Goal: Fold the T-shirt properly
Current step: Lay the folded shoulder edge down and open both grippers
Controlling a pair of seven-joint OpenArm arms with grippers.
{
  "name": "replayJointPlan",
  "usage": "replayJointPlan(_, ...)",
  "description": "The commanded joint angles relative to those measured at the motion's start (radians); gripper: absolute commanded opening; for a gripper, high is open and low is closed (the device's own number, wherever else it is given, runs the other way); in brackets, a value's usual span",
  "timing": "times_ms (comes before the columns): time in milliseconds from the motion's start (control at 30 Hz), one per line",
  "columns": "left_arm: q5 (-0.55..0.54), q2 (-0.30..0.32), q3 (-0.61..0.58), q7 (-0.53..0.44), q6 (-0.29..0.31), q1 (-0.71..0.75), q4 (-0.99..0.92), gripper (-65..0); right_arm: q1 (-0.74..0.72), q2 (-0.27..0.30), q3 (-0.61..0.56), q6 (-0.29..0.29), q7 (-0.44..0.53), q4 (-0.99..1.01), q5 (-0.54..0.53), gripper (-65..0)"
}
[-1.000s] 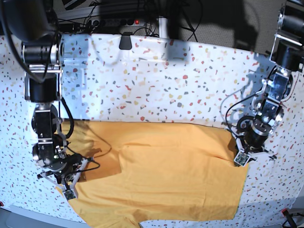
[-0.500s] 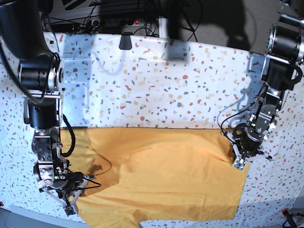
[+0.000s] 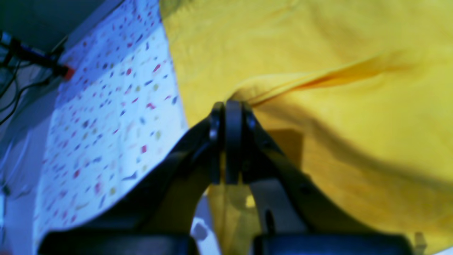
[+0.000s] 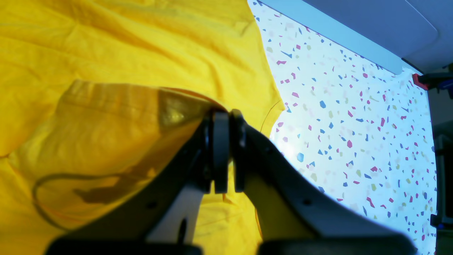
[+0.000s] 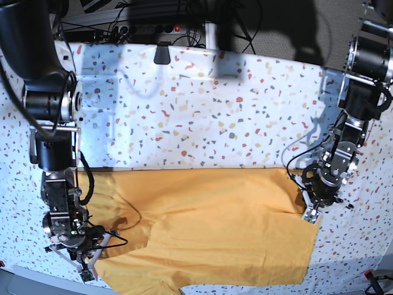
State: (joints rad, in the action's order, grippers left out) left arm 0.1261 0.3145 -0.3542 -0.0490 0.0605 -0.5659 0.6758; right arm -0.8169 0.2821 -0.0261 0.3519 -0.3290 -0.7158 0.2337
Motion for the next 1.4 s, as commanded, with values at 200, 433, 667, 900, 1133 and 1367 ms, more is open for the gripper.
replayJointPlan(200, -0.003, 0.013, 0.006, 0.008, -0.113, -0.032, 0.013, -65.0, -0.044, 0.009, 0.004, -0.111, -0.001, -0.017, 0.002, -65.0)
replayJointPlan(433, -0.004, 0.015, 0.006, 0.007, -0.113, -0.032, 0.013, -65.0, -0.044, 0.009, 0.004, -0.113, 0.005, -0.017, -0.002, -65.0)
replayJointPlan(667, -0.004, 0.016, 0.006, 0.008, -0.113, -0.033, 0.013, -65.0, -0.044, 0.009, 0.004, -0.113, 0.048, -0.017, -0.002, -62.3)
replayJointPlan(900, -0.004, 0.015, 0.006, 0.008, -0.113, -0.032, 0.013, -65.0, -0.044, 0.009, 0.004, -0.113, 0.116, -0.017, -0.001, -23.0)
replayJointPlan(1133, -0.004, 0.016, 0.006, 0.007, -0.113, -0.033, 0.013, -65.0, -0.044, 0.009, 0.004, -0.113, 0.116, -0.017, -0.002, -23.0)
replayJointPlan(1367, -0.004, 0.016, 0.006, 0.006, -0.113, -0.033, 0.013, -63.4, -0.044, 0.009, 0.004, -0.113, 0.115, -0.017, -0.008, -23.0)
